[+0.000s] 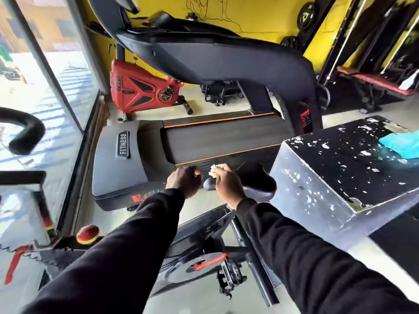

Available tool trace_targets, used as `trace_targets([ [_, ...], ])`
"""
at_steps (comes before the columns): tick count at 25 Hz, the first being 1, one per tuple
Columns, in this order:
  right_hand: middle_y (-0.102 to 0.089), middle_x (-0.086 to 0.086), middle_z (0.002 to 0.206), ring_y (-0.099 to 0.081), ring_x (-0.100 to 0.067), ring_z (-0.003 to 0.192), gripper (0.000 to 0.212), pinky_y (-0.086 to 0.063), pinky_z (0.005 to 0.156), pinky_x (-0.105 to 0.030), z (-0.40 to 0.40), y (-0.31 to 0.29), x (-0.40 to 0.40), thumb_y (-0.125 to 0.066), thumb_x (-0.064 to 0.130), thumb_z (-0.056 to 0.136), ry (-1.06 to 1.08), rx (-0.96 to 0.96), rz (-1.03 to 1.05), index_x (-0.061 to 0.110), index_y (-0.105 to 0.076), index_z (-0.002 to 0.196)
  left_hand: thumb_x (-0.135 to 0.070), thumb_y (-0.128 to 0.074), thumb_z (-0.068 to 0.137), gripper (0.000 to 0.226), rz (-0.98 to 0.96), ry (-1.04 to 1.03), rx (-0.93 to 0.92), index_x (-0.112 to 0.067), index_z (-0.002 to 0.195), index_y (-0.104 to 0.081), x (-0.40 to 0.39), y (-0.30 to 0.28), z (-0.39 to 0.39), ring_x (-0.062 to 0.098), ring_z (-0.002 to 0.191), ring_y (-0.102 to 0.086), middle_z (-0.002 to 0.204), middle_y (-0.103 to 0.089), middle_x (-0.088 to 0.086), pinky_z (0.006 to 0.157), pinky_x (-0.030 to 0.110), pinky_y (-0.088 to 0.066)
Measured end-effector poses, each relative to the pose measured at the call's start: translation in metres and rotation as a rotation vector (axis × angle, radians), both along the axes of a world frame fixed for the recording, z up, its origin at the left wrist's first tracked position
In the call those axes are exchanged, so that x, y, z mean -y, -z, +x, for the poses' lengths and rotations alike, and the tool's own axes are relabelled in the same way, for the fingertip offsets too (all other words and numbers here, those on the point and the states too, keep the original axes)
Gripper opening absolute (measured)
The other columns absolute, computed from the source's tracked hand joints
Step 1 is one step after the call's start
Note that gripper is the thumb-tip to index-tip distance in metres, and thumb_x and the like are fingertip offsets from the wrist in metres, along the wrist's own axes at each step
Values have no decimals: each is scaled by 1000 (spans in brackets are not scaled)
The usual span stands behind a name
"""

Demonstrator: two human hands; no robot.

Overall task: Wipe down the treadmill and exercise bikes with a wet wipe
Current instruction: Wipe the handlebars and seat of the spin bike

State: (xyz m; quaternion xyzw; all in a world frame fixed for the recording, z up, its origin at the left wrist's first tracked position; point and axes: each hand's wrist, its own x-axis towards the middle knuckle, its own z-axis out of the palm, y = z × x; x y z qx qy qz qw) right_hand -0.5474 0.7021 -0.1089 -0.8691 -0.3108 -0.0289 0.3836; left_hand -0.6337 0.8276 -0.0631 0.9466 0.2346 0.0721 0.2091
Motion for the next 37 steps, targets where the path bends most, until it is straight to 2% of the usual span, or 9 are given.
trace_targets([
  [3, -57, -17, 130, -58, -35, 114, 39, -46, 100, -42, 7, 31, -7, -39, 5, 92, -17, 101, -137, 3, -59, 126, -26, -48, 94, 22, -51, -67, -18, -25, 104, -67, 7, 19, 26, 31, 102, -64, 111, -70, 6, 76, 32, -45],
  [10, -47, -20, 144, -43, -33, 134, 49, -26, 112, -48, 10, 84, 29, -39, 17, 93, 82, 355, -82, 1, -43, 139, -33, -43, 101, 26, -179, -15, 28, -15, 111, -59, 21, 42, 85, 36, 111, -57, 122, -62, 15, 81, 37, -39],
  [15, -57, -16, 134, -53, -32, 127, 50, -37, 109, -50, 4, 68, 12, -40, 21, 87, 279, 259, -216, 2, -56, 130, -40, -36, 104, 36, -198, 147, -46, -17, 114, -61, 26, 73, 104, 36, 108, -59, 119, -65, 15, 74, 34, -35],
  [19, -42, -15, 149, -35, -27, 141, 54, -21, 118, -48, 3, 84, 41, -44, 16, 91, 184, 344, -264, 3, -42, 143, -43, -30, 105, 44, -230, 165, 25, -16, 104, -65, 23, 77, 102, 38, 99, -61, 109, -68, 18, 72, 34, -38],
  [24, -31, -15, 155, -25, -31, 145, 65, -19, 117, -55, 27, 76, 56, -25, 35, 90, 592, 83, -378, 3, -39, 145, -51, -30, 103, 57, -81, 207, -30, -11, 103, -70, 25, 79, 105, 42, 98, -62, 107, -68, 22, 71, 35, -38],
  [29, -38, -16, 152, -31, -31, 143, 54, -23, 117, -50, 0, 82, 34, -36, 25, 94, 300, 230, -319, 3, -43, 143, -54, -31, 101, 58, -102, 207, -32, -12, 101, -72, 25, 80, 105, 42, 97, -63, 104, -69, 20, 71, 36, -42],
  [31, -37, -15, 152, -31, -31, 143, 56, -25, 116, -51, 16, 82, 65, -32, 32, 97, 414, 242, -385, 4, -43, 143, -53, -32, 102, 57, -105, 208, -22, -11, 96, -70, 25, 80, 105, 40, 90, -63, 99, -69, 20, 67, 34, -38],
  [35, -19, -15, 160, -15, -30, 148, 73, -8, 121, -47, 50, 74, 81, -13, 48, 95, 756, -83, -406, 4, -25, 151, -54, -31, 101, 55, -114, 200, -37, -14, 87, -67, 22, 82, 106, 31, 69, -51, 87, -68, 16, 63, 33, -38],
  [37, -23, -16, 158, -17, -31, 147, 72, -9, 120, -46, 45, 70, 60, -11, 46, 94, 712, -45, -348, 3, -32, 148, -54, -30, 101, 56, -104, 193, -50, -15, 85, -66, 23, 83, 107, 29, 67, -48, 84, -68, 13, 63, 32, -37],
])
